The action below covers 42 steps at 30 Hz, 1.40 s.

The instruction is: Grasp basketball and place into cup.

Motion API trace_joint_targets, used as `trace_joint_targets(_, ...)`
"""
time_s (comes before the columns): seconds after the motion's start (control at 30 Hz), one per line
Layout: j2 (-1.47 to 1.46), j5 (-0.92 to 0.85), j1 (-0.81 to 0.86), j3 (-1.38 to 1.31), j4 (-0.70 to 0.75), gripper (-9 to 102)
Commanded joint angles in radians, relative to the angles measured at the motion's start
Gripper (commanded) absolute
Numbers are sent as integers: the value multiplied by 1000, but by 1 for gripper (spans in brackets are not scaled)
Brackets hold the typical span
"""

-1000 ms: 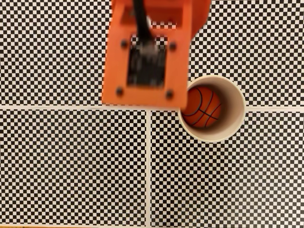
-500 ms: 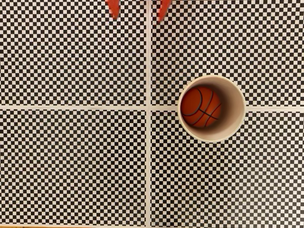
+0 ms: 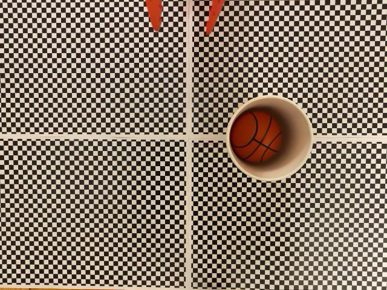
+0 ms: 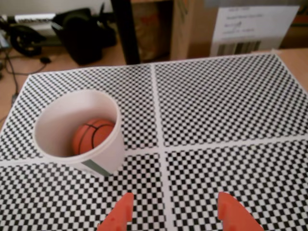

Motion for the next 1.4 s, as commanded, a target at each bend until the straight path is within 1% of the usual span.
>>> trace_joint_targets(0.0, 17, 12, -2, 15, -37, 20)
trace_joint_targets(0.13, 17, 14, -2, 87, -118, 19)
trace_joint_targets(0.37, 17, 2, -2, 305, -345, 17)
trace_joint_targets(0.53, 17, 3, 3, 422, -440, 14)
trace_joint_targets(0.7, 17, -21, 26, 466, -457, 10)
trace_joint_targets(0.93, 15, -26, 46, 497, -457, 0)
trace_joint_targets(1.37, 15, -25, 5, 611, -445, 0)
